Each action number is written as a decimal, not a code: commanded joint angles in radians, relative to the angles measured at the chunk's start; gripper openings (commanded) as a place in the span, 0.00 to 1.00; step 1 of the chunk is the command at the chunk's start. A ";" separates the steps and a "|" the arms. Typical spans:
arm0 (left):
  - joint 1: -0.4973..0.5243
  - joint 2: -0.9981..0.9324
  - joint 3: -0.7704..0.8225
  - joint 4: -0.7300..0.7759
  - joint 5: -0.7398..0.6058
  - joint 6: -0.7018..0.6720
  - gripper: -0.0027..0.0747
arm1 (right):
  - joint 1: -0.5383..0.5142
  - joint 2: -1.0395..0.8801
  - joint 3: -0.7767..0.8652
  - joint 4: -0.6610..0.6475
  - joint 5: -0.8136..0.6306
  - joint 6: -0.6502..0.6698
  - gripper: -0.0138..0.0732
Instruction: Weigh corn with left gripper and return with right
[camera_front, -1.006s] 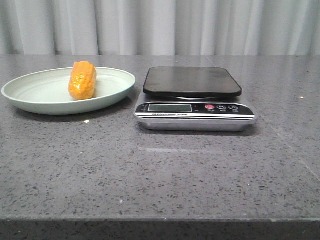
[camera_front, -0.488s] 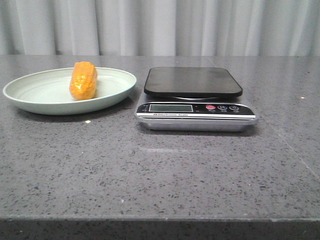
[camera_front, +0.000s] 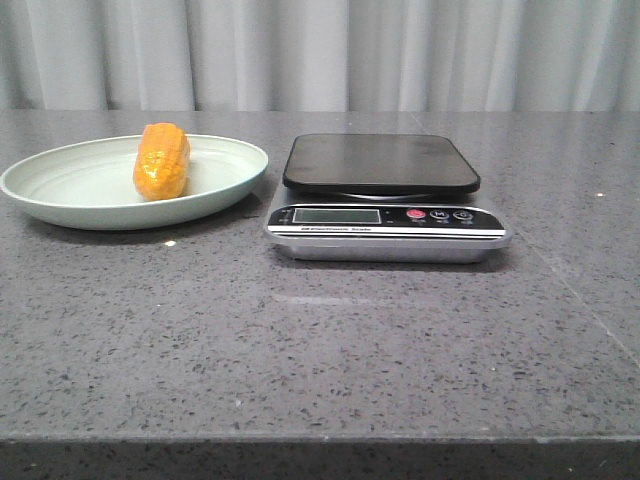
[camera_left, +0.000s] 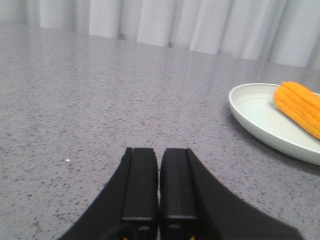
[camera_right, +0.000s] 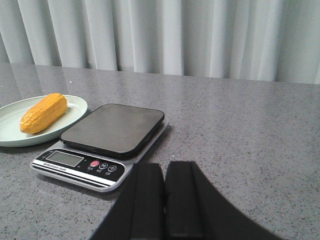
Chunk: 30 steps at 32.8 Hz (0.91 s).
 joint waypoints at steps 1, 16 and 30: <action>-0.046 -0.022 0.008 0.019 -0.103 0.009 0.20 | -0.007 -0.006 -0.023 -0.016 -0.074 -0.009 0.31; -0.058 -0.022 0.008 -0.005 -0.218 0.078 0.20 | -0.007 -0.006 -0.023 -0.016 -0.074 -0.009 0.31; -0.058 -0.022 0.008 -0.018 -0.218 0.078 0.20 | -0.007 -0.006 -0.023 -0.016 -0.074 -0.009 0.31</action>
